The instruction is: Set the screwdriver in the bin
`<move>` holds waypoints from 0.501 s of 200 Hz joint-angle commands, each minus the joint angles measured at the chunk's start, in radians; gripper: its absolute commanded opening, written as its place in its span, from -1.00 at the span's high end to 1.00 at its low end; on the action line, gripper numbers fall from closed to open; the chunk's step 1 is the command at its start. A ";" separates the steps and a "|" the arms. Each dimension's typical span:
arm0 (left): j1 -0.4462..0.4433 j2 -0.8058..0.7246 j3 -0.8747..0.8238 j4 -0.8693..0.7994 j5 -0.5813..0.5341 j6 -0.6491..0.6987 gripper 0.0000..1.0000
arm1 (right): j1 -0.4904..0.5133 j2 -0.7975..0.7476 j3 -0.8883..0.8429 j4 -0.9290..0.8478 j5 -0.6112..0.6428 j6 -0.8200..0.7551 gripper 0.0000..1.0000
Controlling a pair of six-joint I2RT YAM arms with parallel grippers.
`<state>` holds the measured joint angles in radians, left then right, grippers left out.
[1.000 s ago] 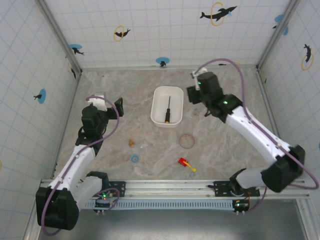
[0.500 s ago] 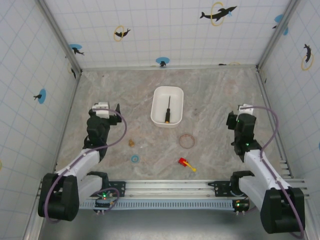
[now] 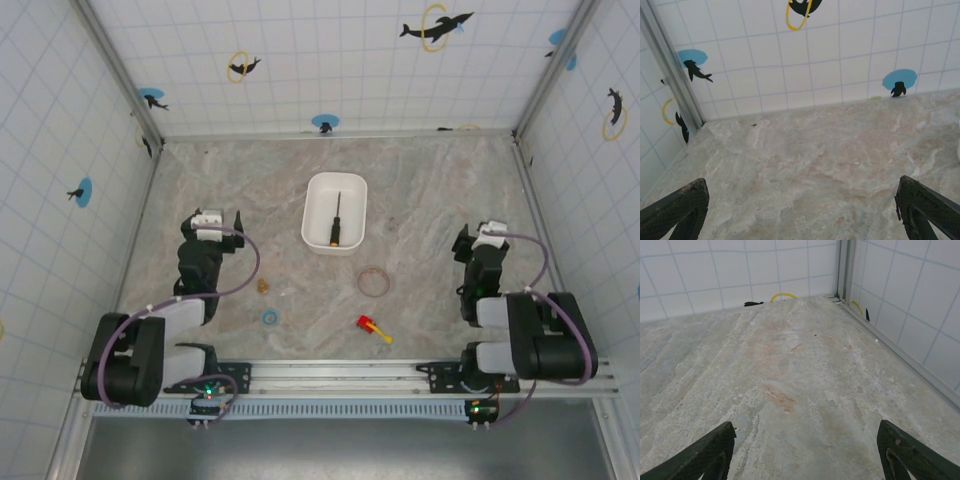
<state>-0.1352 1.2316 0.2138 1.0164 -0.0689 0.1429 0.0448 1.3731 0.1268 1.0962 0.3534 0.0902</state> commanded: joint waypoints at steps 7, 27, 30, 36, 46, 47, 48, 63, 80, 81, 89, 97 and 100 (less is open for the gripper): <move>0.024 0.006 0.009 0.037 0.012 0.027 -0.95 | -0.003 0.108 0.031 0.231 0.003 0.002 -0.52; 0.045 0.016 -0.005 0.050 0.029 -0.004 -0.95 | -0.002 0.083 0.058 0.142 -0.008 -0.001 -0.52; 0.046 0.020 -0.009 0.052 0.028 -0.007 -0.95 | -0.002 0.075 0.065 0.114 -0.009 0.000 -0.52; 0.049 0.033 -0.016 0.069 0.026 -0.012 -0.95 | 0.000 0.077 0.077 0.089 -0.010 -0.001 -0.52; 0.054 0.065 -0.032 0.106 0.017 -0.023 -0.95 | 0.004 0.092 0.085 0.100 -0.010 -0.006 -0.52; 0.054 0.069 -0.033 0.109 0.017 -0.026 -0.95 | 0.004 0.092 0.086 0.099 -0.010 -0.007 -0.52; 0.055 0.072 -0.036 0.113 0.017 -0.027 -0.95 | 0.004 0.092 0.086 0.098 -0.010 -0.007 -0.52; 0.060 0.129 -0.044 0.178 0.016 -0.033 -0.94 | 0.005 0.083 0.099 0.058 -0.010 -0.009 -0.52; 0.066 0.199 -0.007 0.176 0.009 -0.034 -0.95 | 0.007 0.088 0.104 0.057 -0.009 -0.008 -0.53; 0.066 0.203 -0.004 0.179 0.008 -0.036 -0.95 | 0.007 0.088 0.105 0.055 -0.008 -0.008 -0.53; 0.078 0.237 0.005 0.194 0.006 -0.050 -0.94 | 0.007 0.088 0.111 0.041 -0.008 -0.009 -0.53; 0.092 0.268 0.009 0.212 0.022 -0.065 -0.95 | 0.007 0.090 0.117 0.033 -0.010 -0.010 -0.54; 0.096 0.282 0.008 0.236 0.027 -0.069 -0.95 | 0.007 0.089 0.119 0.027 -0.011 -0.010 -0.54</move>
<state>-0.0700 1.4403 0.1951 1.1397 -0.0608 0.1223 0.0467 1.4693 0.2047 1.1549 0.3420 0.0883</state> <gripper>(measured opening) 0.973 0.767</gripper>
